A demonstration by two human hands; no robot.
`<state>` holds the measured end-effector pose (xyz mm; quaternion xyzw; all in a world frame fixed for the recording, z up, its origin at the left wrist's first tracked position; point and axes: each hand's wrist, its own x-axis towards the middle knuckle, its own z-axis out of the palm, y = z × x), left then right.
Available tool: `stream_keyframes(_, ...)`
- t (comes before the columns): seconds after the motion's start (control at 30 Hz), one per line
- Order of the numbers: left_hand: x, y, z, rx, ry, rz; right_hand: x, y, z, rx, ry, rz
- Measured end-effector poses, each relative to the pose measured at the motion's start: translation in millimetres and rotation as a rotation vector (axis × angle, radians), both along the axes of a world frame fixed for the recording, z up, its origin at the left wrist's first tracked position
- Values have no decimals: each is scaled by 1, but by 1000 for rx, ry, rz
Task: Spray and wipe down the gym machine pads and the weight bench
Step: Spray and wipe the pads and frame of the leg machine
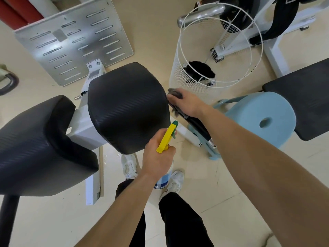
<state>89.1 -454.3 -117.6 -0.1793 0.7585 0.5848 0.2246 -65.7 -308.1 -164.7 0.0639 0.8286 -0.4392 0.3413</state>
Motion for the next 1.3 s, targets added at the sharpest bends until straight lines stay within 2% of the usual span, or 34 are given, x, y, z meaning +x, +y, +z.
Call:
stream_keyframes(0.13, 1, 4, 1, 16, -16, 12, 13, 20, 0, -266, -360, -190)
stream_keyframes(0.27, 0, 11, 2, 20, -2, 8, 48, 67, 4, -473, -633, -142)
stream_keyframes(0.4, -2, 19, 3, 33, -14, 18, 74, 90, 1, -451, -774, -263)
stream_keyframes(0.47, -3, 21, 6, 41, -11, 11, 68, 98, 2, -344, -778, -153)
stream_keyframes(0.53, -4, 20, 9, 43, -2, -4, 53, 101, 7, -216, -666, -32)
stream_keyframes(0.57, -4, 19, 9, 42, 4, -10, 44, 97, 13, -173, -548, -36)
stream_keyframes(0.67, -4, 16, 9, 25, 21, -2, 17, 66, 25, -50, 23, -59)
stream_keyframes(0.73, -4, 15, 7, 26, 33, 17, 9, 32, 28, -23, 272, 157)
stream_keyframes(0.77, -4, 13, 7, 23, 43, 25, 7, 16, 24, 0, 326, 314)
stream_keyframes(0.83, -4, 9, 6, 16, 61, 41, 11, 0, 13, 182, 381, 563)
stream_keyframes(1.0, -6, -3, 15, -13, 35, 85, 53, 21, 27, 535, 710, 872)
stream_keyframes(1.03, -6, -5, 17, -27, 36, 78, 64, 23, 33, 620, 752, 959)
stream_keyframes(1.1, -5, -7, 23, -51, 39, 64, 86, 27, 48, 744, 700, 1086)
stream_keyframes(1.17, -3, -7, 31, -61, 43, 57, 102, 33, 56, 782, 629, 1073)
stream_keyframes(1.3, 2, -9, 46, -53, 51, 47, 120, 38, 69, 716, 574, 963)
